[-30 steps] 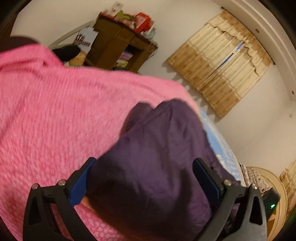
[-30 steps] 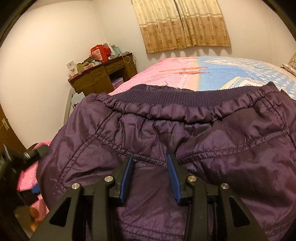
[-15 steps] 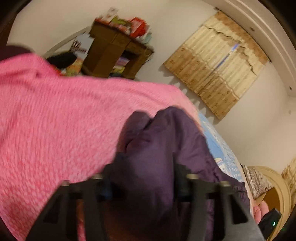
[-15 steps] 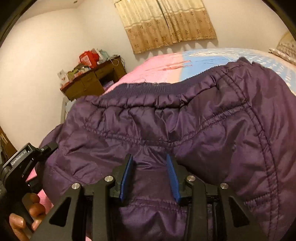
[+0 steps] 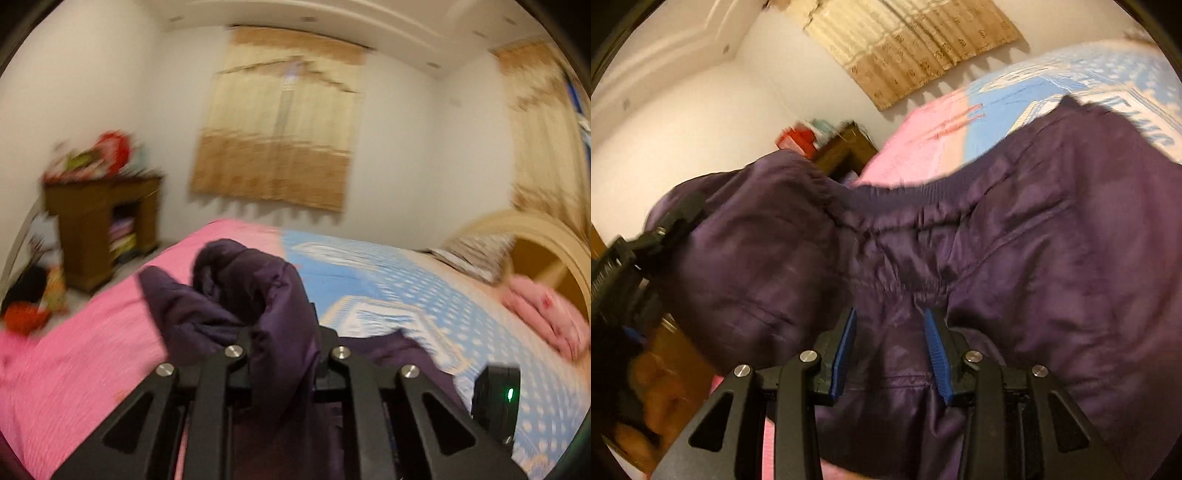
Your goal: Fold large clothes
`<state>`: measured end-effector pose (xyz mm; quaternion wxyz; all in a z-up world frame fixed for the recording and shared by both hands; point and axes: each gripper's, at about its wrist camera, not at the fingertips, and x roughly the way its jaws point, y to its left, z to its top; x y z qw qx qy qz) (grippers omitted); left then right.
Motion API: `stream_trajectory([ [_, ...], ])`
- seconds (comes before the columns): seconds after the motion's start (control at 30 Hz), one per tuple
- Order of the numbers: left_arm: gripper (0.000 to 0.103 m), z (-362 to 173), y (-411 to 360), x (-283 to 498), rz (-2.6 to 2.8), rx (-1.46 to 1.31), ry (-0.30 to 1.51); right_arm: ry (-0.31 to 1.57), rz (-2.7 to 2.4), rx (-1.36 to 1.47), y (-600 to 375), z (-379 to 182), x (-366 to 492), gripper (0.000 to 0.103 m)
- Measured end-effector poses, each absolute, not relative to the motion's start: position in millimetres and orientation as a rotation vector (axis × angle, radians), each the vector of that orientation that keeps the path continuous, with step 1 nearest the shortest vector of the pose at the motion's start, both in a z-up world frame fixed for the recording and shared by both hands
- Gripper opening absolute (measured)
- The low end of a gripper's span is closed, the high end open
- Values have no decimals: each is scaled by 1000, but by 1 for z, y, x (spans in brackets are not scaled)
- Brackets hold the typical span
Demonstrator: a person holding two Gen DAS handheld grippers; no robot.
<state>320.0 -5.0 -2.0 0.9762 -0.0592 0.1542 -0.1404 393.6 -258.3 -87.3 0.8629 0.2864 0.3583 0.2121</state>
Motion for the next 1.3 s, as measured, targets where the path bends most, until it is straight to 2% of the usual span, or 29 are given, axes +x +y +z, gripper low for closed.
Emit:
stream_trajectory([
  [0.23,14,4,-93,300,-509,82,298,614,391,799,-376,-67,359,40],
  [0.57,13,-51,-193,280,-694,312,413,565,195,872,-505,-93,301,40],
  [0.83,13,-53,-194,275,-701,323,460,587,167,916,-515,-114,294,40],
  [1.03,15,-53,-215,278,-686,330,484,520,300,781,-490,-67,306,40],
  [1.13,20,-48,-214,272,-671,362,499,632,346,732,-471,-74,334,40],
  [1.2,34,-48,-205,265,-691,387,521,719,379,719,-461,-93,346,40],
  [1.23,35,-51,-197,263,-708,397,551,777,379,693,-452,-103,351,46],
  [1.3,35,-51,-177,250,-736,388,535,840,348,632,-440,-117,353,46],
])
